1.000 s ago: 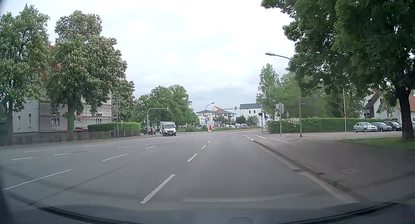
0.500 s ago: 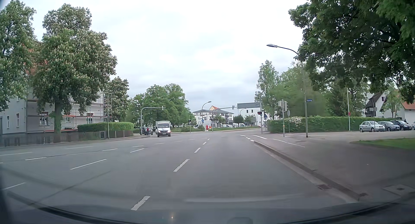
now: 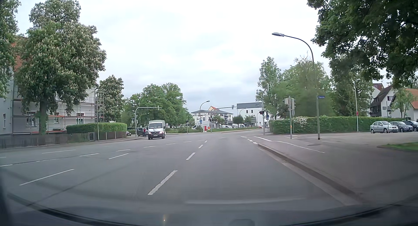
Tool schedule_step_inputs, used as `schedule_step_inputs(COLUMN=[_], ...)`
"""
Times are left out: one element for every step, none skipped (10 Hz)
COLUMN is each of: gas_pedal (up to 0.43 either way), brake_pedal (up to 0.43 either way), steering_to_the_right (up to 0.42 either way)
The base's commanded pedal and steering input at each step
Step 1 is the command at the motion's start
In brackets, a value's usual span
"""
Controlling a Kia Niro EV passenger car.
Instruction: Follow the waypoints while adhering to traffic rules and regulations
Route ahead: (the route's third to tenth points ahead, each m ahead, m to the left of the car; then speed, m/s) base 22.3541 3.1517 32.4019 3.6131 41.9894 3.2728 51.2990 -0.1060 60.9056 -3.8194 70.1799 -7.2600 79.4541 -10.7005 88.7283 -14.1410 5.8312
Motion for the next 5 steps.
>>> schedule_step_inputs(gas_pedal=[0.248, 0.248, 0.248, 0.248, 0.248], brake_pedal=[0.0, 0.0, 0.0, 0.0, 0.0], steering_to_the_right=[0.011, 0.011, 0.011, 0.011, 0.01])
